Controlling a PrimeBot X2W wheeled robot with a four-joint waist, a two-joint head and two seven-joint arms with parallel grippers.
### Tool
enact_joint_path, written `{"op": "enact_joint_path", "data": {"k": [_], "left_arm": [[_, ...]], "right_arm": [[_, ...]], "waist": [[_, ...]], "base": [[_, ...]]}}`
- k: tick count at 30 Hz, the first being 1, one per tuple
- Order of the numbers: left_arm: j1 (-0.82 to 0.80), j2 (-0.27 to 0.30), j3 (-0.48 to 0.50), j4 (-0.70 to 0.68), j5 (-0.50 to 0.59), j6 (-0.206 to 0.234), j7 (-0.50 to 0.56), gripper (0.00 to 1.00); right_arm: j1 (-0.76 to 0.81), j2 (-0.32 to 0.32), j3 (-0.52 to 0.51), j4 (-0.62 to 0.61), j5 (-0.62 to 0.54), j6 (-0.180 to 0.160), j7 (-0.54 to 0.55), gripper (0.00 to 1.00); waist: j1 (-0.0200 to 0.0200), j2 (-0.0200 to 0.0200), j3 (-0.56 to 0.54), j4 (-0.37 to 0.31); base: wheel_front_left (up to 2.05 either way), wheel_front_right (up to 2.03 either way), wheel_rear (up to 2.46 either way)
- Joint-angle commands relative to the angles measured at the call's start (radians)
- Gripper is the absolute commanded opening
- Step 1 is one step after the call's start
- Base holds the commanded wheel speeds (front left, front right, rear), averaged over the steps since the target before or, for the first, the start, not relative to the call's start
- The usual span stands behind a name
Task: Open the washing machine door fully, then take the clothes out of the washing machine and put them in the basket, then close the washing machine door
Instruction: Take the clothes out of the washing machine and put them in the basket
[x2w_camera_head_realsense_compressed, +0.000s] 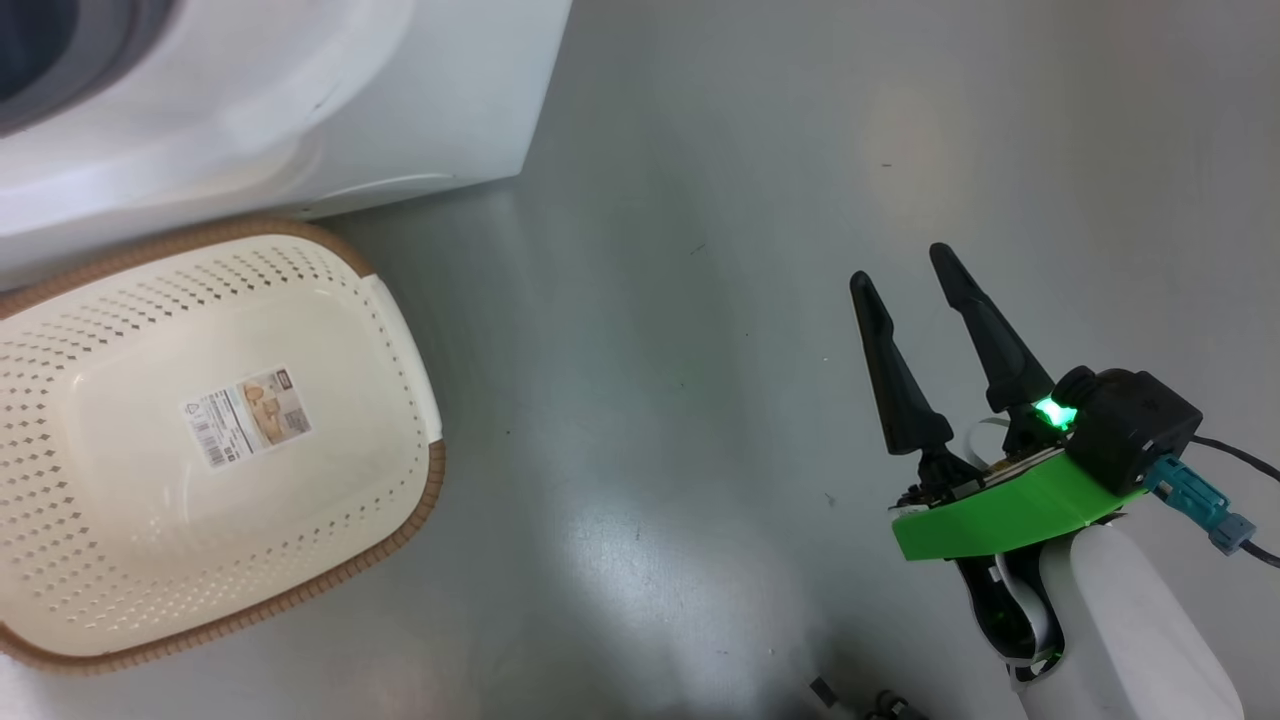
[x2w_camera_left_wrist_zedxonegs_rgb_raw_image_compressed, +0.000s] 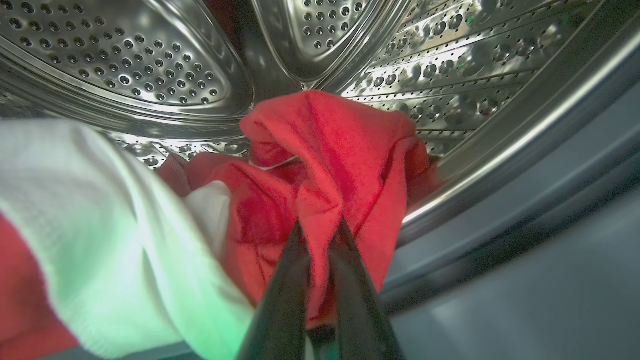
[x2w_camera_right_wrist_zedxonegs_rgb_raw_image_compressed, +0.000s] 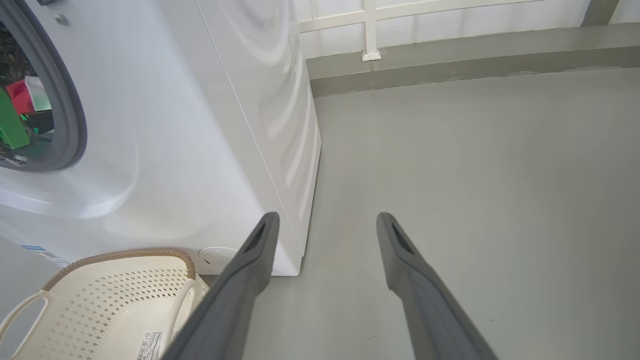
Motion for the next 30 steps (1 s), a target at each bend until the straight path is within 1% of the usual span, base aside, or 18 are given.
{"op": "enact_joint_path", "data": {"k": [1, 7, 13, 18, 22, 23, 25, 30], "left_arm": [[-0.019, 0.05, 0.019, -0.018, -0.007, 0.001, -0.004, 0.0], [0.013, 0.042, 0.071, -0.063, -0.006, 0.001, -0.004, 0.0], [0.091, 0.029, 0.216, -0.165, 0.006, 0.001, -0.004, 0.0], [0.19, 0.0, 0.334, -0.272, 0.055, 0.001, -0.004, 0.0], [0.273, -0.036, 0.412, -0.359, 0.095, 0.001, -0.004, 0.0], [0.273, -0.036, 0.412, -0.359, 0.095, 0.001, -0.004, 0.0], [0.313, -0.056, 0.453, -0.404, 0.11, 0.001, -0.004, 0.0], [0.424, -0.101, 0.507, -0.515, 0.168, 0.001, -0.004, 0.0]], "right_arm": [[0.015, -0.002, 0.019, -0.023, 0.011, 0.006, -0.006, 1.0], [0.009, -0.002, 0.011, -0.013, 0.012, 0.006, -0.006, 1.0], [0.015, -0.002, -0.003, -0.009, 0.004, 0.006, -0.006, 1.0], [0.025, -0.002, -0.014, -0.008, -0.01, 0.006, -0.006, 1.0], [0.039, -0.002, -0.026, -0.003, -0.02, 0.006, -0.006, 1.0], [0.039, -0.002, -0.026, -0.003, -0.02, 0.006, -0.006, 1.0], [0.046, -0.002, -0.031, 0.002, -0.023, 0.006, -0.006, 1.0], [0.065, -0.002, -0.045, 0.018, -0.025, 0.006, -0.006, 1.0]], "waist": [[0.0, 0.0, -0.002, 0.002], [0.0, 0.0, -0.025, 0.013], [0.0, 0.0, -0.054, 0.035], [0.0, 0.0, -0.08, 0.059], [0.0, 0.0, -0.107, 0.083], [0.0, 0.0, -0.107, 0.083], [0.0, 0.0, -0.122, 0.094], [0.0, 0.0, -0.171, 0.12]], "base": [[0.0, 0.0, 0.0], [0.0, 0.0, 0.0], [0.0, 0.0, 0.0], [0.0, 0.0, 0.0], [0.0, 0.0, 0.0], [0.0, 0.0, 0.0], [0.0, 0.0, 0.0], [0.0, 0.0, 0.0]]}}
